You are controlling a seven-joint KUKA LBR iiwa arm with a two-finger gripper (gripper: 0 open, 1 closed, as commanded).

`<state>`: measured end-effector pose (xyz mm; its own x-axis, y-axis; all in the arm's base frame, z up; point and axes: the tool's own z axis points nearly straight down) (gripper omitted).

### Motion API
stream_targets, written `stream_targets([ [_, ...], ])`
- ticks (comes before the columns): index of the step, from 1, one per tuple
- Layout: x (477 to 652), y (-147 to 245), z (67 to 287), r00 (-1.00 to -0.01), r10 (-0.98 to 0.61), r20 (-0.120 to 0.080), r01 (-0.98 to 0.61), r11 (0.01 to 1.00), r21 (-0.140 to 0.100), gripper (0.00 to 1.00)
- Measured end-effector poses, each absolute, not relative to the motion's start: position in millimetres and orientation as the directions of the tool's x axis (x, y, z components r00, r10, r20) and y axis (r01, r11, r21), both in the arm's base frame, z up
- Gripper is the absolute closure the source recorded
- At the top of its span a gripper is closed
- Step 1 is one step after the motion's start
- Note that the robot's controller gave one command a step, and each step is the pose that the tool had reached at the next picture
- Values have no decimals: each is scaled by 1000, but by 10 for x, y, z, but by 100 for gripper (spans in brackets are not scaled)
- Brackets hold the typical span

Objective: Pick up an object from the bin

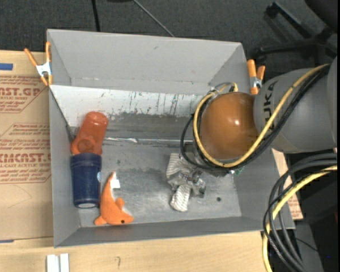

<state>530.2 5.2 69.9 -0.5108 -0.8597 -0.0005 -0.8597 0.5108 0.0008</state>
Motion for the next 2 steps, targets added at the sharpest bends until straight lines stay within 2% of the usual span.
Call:
stream_targets([
  [1, 5285, 55, 751, -511, -860, 2, -860, 511, 6, 100],
  [2, 5268, 63, 983, -510, -860, 4, -860, 511, 11, 100],
])
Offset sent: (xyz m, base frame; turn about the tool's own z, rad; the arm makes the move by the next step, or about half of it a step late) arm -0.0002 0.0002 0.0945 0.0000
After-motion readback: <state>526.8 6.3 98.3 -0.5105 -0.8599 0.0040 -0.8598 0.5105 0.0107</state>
